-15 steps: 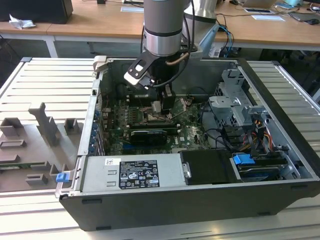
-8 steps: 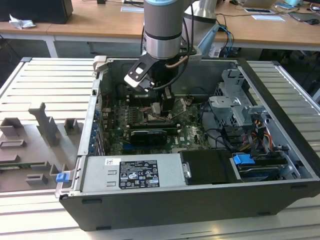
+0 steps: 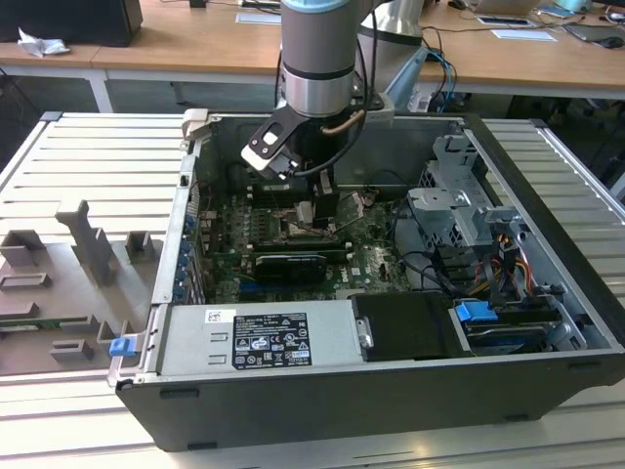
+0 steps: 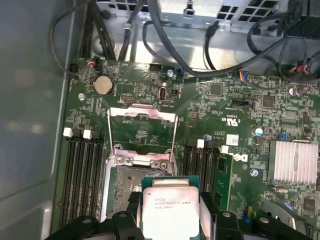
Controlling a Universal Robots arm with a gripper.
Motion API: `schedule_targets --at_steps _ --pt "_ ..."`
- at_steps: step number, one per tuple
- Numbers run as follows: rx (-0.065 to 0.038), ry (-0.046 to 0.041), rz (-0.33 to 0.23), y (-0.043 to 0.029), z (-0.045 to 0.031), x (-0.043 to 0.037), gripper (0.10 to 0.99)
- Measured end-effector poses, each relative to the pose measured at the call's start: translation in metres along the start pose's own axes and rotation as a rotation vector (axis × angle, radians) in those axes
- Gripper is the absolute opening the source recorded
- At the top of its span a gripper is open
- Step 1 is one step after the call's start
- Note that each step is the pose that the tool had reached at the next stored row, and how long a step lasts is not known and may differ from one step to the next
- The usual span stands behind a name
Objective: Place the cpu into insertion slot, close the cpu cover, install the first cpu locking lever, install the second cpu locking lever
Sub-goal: 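Place the cpu into insertion slot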
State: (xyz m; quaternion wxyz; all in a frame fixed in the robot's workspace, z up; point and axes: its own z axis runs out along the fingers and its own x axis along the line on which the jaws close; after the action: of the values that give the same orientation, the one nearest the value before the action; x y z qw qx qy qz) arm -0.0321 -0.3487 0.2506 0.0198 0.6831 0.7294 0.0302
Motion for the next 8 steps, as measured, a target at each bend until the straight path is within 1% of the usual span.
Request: schedule_targets --at_steps 3,8 --pt "0.000 -0.0033 0.045 -0.0001 0.0007 0.0000 0.545" --pt "-0.001 -0.0036 0.049 0.0000 0.0025 0.0001 0.545"
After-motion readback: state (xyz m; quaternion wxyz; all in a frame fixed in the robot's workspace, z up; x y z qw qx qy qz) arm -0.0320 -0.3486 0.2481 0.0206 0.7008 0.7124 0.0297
